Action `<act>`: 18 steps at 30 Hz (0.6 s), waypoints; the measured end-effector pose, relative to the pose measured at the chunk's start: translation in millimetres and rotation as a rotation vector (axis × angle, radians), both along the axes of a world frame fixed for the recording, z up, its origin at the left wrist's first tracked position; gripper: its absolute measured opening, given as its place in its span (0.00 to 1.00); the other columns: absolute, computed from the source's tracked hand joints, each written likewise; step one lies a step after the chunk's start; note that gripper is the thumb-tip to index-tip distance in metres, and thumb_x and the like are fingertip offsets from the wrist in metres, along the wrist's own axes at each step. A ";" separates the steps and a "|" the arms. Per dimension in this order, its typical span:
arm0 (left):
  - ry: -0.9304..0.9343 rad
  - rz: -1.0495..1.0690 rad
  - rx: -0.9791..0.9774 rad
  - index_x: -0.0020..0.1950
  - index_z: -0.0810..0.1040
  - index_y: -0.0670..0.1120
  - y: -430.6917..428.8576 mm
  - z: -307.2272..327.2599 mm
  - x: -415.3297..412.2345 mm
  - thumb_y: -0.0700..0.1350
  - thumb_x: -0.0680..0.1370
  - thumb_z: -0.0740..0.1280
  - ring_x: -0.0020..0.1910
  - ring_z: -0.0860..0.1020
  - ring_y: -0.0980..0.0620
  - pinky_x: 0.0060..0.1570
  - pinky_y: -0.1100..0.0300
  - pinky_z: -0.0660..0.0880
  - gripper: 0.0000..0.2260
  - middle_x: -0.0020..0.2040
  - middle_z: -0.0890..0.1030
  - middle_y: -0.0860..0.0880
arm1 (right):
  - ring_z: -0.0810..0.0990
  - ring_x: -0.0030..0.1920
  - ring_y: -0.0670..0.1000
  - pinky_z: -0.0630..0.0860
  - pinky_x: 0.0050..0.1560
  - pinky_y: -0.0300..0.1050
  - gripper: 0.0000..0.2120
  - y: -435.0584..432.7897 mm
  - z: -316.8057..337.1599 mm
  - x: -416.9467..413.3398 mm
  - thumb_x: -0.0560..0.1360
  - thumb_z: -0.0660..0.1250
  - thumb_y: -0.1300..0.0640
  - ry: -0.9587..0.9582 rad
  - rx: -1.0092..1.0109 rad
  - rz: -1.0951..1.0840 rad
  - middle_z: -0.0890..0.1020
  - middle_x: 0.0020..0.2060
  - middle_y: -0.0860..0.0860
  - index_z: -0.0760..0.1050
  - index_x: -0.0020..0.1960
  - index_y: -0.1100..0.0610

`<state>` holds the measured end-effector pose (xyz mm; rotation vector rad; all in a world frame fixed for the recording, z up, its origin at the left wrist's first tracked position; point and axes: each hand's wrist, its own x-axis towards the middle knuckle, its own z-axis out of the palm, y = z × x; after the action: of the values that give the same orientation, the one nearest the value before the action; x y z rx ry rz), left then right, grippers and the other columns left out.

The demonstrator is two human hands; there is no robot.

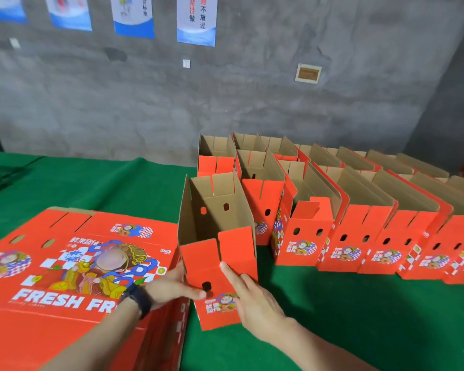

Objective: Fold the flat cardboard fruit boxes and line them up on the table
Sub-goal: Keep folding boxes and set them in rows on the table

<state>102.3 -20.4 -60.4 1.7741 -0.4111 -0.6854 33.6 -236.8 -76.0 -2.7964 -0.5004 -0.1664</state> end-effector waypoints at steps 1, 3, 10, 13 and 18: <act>-0.060 0.083 -0.141 0.74 0.56 0.43 4.0 14.8 -0.1 0.49 0.58 0.82 0.67 0.72 0.45 0.62 0.54 0.73 0.52 0.68 0.72 0.42 | 0.75 0.53 0.58 0.72 0.54 0.54 0.46 0.1 2.2 -1.8 0.80 0.57 0.59 0.020 0.003 0.034 0.69 0.60 0.52 0.21 0.66 0.31; -0.366 0.242 -0.192 0.77 0.42 0.52 5.9 45.8 0.8 0.54 0.54 0.82 0.75 0.58 0.53 0.69 0.59 0.63 0.64 0.78 0.54 0.48 | 0.76 0.55 0.58 0.73 0.57 0.55 0.39 3.0 6.4 -6.8 0.80 0.56 0.55 0.026 0.011 0.090 0.71 0.62 0.52 0.30 0.73 0.35; -1.200 0.063 0.509 0.68 0.72 0.57 -5.9 118.3 12.5 0.55 0.67 0.76 0.76 0.45 0.62 0.74 0.46 0.39 0.31 0.74 0.59 0.61 | 0.71 0.22 0.47 0.69 0.24 0.38 0.13 -34.9 63.2 20.1 0.74 0.64 0.53 -0.441 0.134 0.267 0.76 0.23 0.47 0.78 0.32 0.57; -1.234 -0.042 0.664 0.52 0.82 0.51 -12.8 124.9 12.1 0.59 0.68 0.74 0.67 0.66 0.55 0.71 0.52 0.52 0.17 0.56 0.74 0.55 | 0.72 0.25 0.47 0.68 0.27 0.37 0.13 -45.5 76.4 29.8 0.74 0.64 0.56 -0.453 0.181 0.338 0.78 0.26 0.49 0.79 0.34 0.59; -1.221 -0.083 0.833 0.36 0.78 0.46 -22.3 139.9 19.5 0.61 0.66 0.74 0.51 0.71 0.50 0.50 0.56 0.64 0.18 0.44 0.77 0.50 | 0.69 0.26 0.48 0.65 0.28 0.39 0.17 -51.5 107.6 54.4 0.76 0.59 0.58 -0.633 0.504 0.266 0.73 0.25 0.53 0.73 0.30 0.65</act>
<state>121.8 -42.7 79.5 2.8683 -1.1157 0.3609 88.0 -288.3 31.6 -2.1204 -0.8248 -0.9821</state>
